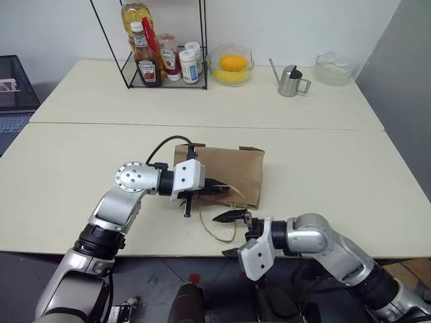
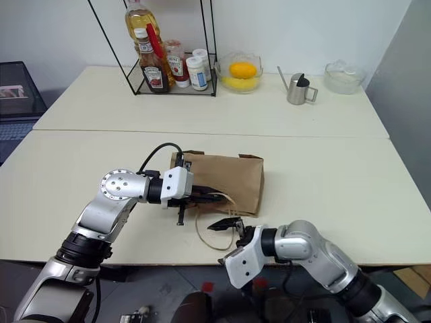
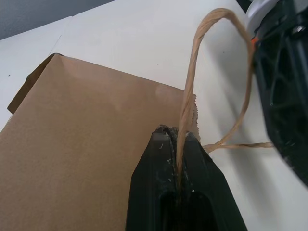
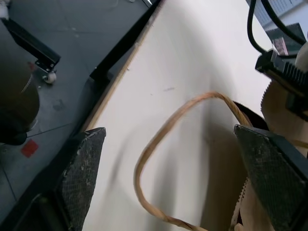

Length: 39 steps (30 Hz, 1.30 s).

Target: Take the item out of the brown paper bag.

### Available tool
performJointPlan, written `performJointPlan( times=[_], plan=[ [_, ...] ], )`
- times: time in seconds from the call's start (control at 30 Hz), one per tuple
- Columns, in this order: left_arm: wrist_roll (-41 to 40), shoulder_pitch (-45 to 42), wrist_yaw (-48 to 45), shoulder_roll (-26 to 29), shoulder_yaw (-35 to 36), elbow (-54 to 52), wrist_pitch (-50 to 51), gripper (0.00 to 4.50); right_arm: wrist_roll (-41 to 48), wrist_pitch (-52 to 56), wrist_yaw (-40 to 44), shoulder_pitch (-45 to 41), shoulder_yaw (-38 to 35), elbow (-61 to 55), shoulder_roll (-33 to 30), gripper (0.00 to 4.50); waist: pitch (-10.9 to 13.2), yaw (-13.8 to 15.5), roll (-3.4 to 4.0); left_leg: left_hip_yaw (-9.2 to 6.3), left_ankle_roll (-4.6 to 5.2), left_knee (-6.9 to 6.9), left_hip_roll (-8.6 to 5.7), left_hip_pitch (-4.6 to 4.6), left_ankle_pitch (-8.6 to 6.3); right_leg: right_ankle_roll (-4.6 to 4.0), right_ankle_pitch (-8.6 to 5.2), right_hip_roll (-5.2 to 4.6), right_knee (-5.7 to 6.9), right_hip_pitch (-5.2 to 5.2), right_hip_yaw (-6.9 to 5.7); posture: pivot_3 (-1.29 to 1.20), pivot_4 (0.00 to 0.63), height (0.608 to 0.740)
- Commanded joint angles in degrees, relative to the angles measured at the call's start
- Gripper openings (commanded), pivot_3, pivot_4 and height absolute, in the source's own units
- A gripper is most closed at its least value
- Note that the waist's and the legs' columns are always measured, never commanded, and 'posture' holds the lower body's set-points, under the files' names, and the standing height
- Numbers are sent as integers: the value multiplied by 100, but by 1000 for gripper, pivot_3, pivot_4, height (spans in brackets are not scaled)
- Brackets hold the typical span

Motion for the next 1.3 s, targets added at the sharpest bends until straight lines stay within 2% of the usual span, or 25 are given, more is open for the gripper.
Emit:
performJointPlan(
  times=[0.03, 0.3, 0.33, 0.37, 0.67, 0.83, 1.03, 1.3],
  plan=[
    [-44, -79, 52, -40, 163, -34, -112, 0, -49, 4, -17, 4, -83, -50, 33, 3268, 0, 0, 0, 0, 0, 0, 0, 0, 0, 0, 0, 0, 0, 1, 0, 0, 150, 740],
    [-70, -163, 69, -64, 172, -55, -45, 0, -102, 181, 13, 73, -81, 69, 64, 473, 0, -2, 0, -1, 0, 0, 0, 1, 0, 0, 0, 0, 0, 1, -1, 0, 150, 740],
    [-100, -179, 78, -58, 185, -91, 24, 0, -91, 213, 29, 77, -82, 83, 66, 170, 0, -2, 0, -1, 0, 0, 0, 1, 0, 0, 0, 0, 0, 1, -1, 0, 150, 740],
    [-163, -205, 102, -52, 217, -152, 165, 0, -90, 254, 45, 90, -80, 92, 65, 59, 0, -2, 0, -1, 0, 0, 0, 1, 0, 0, 0, 0, 0, 1, 0, 0, 150, 740],
    [-747, -670, 495, 49, 641, -683, 1861, 0, -371, 513, 244, 290, 60, 118, -91, 59, 0, -3, 0, -6, 0, 0, 0, 3, 0, 0, 0, 0, -1, 9, -4, 0, 150, 740],
    [-867, -1075, 728, -3, 774, -666, 2455, 0, -517, 665, 371, 383, 130, 98, -159, 59, 0, 0, 0, -10, 0, -1, -2, 20, 0, 1, 0, 0, -5, 30, -5, 0, 150, 740],
    [-694, -1860, 903, -170, 732, 34, 2573, 0, -643, 980, 709, 492, 218, 9, -328, 59, -1, 10, -2, -14, 0, -2, -5, 36, 0, 1, -1, 0, -13, 56, -4, 0, 150, 740],
    [-355, -2381, 973, -325, 635, 671, 2234, 0, -674, 1201, 848, 569, 217, -161, -424, 59, -3, 11, -2, -15, 0, -2, -6, 41, 0, 1, -1, 0, -15, 62, -4, 0, 150, 740]
  ],
)
